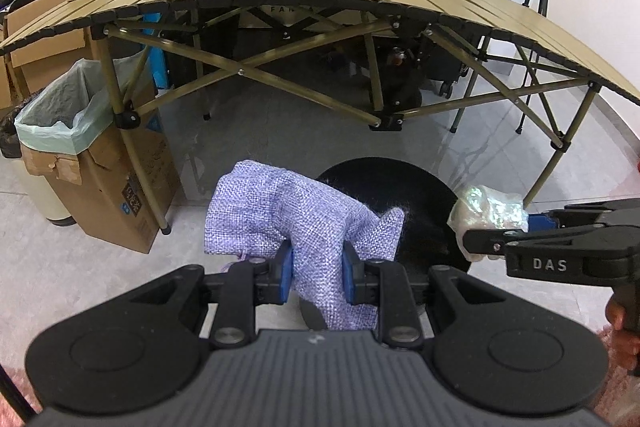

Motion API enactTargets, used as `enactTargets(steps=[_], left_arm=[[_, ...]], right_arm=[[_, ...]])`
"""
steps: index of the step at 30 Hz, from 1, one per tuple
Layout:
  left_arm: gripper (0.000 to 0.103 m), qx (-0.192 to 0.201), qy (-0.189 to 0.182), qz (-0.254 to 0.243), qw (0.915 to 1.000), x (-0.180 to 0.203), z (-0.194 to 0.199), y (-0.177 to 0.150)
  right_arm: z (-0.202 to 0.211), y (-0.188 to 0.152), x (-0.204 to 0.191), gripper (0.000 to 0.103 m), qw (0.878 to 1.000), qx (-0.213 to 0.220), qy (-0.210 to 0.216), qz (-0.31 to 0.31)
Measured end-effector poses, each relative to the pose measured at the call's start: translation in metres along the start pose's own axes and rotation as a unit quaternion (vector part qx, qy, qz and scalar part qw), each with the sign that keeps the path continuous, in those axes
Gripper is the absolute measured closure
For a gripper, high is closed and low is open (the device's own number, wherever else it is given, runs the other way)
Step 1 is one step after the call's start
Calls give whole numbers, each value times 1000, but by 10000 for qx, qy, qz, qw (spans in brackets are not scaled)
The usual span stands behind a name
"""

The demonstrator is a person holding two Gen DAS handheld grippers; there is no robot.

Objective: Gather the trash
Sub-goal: 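Open right tool inside the black bin to drop the plastic bag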

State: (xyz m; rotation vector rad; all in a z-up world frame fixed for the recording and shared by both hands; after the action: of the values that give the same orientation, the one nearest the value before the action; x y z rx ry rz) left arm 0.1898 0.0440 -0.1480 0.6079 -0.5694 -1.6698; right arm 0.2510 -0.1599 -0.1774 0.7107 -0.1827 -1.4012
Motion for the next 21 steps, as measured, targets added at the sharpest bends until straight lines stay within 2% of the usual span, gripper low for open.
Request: enactTargets(steps=[8, 12, 14, 16, 18, 19, 20, 21], left_arm=[[79, -58, 31, -9, 10000, -3, -17, 9], [79, -31, 63, -42, 10000, -1, -20, 14], [79, -34, 75, -46, 10000, -1, -23, 15], [79, -51, 74, -38, 10000, -1, -25, 16], [79, -72, 66, -32, 9999, -2, -27, 16], [79, -85, 64, -32, 9999, -2, -28, 16], [79, -94, 59, -34, 9999, -2, -28, 16], [79, -101, 56, -39, 9999, -2, -29, 16]], right_arm=[[-39, 12, 0, 60, 9999, -80, -8, 68], [-56, 18, 4, 53, 9999, -157, 33, 23], [-62, 19, 7, 38, 9998, -179, -11, -16], [-67, 19, 10, 34, 9998, -191, -56, -27], [-72, 19, 12, 23, 9997, -246, -76, -10], [-74, 19, 12, 8, 9996, -262, -97, -6], [-75, 19, 12, 2, 9996, -251, -107, 10], [-75, 18, 12, 2, 9997, -233, -115, 45]])
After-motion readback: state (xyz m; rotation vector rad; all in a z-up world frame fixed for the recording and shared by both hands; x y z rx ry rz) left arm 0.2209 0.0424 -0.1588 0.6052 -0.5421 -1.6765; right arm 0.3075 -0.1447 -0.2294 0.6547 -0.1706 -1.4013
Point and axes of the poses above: each gripper's, at about its wrist camera, not at the fingertips, and z roughly against the way its jaws point, x to its right, y to its top, the point moved 2 cm from there along -z, roughly the way its jaws point, and after that the axes turned 13 degrees about -z, right-handed, at the moved point
